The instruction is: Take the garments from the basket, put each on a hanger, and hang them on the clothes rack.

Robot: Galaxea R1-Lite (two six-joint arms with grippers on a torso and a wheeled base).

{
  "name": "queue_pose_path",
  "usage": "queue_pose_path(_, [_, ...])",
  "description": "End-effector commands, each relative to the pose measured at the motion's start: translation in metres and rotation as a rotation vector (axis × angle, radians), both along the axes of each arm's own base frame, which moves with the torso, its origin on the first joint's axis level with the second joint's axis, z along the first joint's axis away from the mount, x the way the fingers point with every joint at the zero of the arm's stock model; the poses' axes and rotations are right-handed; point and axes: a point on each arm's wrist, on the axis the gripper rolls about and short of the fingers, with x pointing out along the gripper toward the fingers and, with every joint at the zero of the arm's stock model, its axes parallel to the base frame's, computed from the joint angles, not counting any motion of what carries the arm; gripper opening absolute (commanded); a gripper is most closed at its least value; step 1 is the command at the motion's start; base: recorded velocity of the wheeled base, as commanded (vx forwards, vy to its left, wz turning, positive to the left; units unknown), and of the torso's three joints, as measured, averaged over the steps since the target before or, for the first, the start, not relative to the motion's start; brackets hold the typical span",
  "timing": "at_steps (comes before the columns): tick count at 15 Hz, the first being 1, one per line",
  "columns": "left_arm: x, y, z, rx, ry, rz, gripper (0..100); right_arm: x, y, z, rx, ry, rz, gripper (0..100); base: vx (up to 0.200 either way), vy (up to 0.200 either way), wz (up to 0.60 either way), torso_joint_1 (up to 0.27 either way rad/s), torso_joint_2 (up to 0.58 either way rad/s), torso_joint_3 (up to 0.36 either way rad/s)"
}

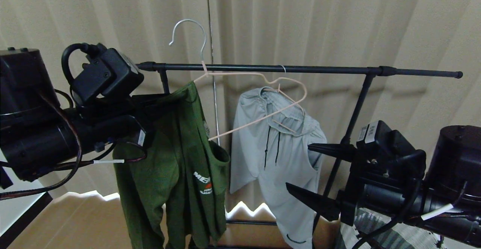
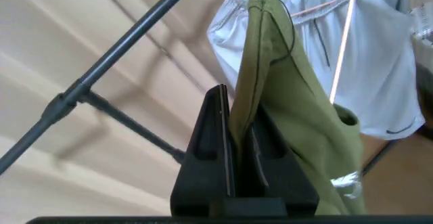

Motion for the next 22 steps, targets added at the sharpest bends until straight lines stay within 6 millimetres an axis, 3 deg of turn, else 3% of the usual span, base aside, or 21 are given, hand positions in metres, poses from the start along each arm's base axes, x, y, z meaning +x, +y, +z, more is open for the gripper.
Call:
queue_pose_path(1, [-0.005,0.000,0.004,-0.037,-0.015,-0.054,0,0.004,0.003,-0.009,0.008,0.067,-0.012,100,0.000,0.000,0.00,0.000,0.00,0.000])
queue_pose_path(9, [-0.012,-0.003,0.019,-0.192,-0.073,-0.219,0,0.027,0.019,-0.023,0.172,0.131,-0.045,100,0.000,0.000,0.00,0.000,0.00,0.000])
queue_pose_path(14, [-0.018,-0.007,0.021,-0.199,-0.076,-0.295,0,0.041,0.031,-0.030,0.232,0.087,-0.037,100,0.000,0.000,0.00,0.000,0.00,0.000])
queue_pose_path(22, [-0.021,-0.016,0.023,-0.208,-0.076,-0.343,0,0.040,0.051,-0.040,0.221,0.124,0.014,100,0.000,0.000,0.00,0.000,0.00,0.000])
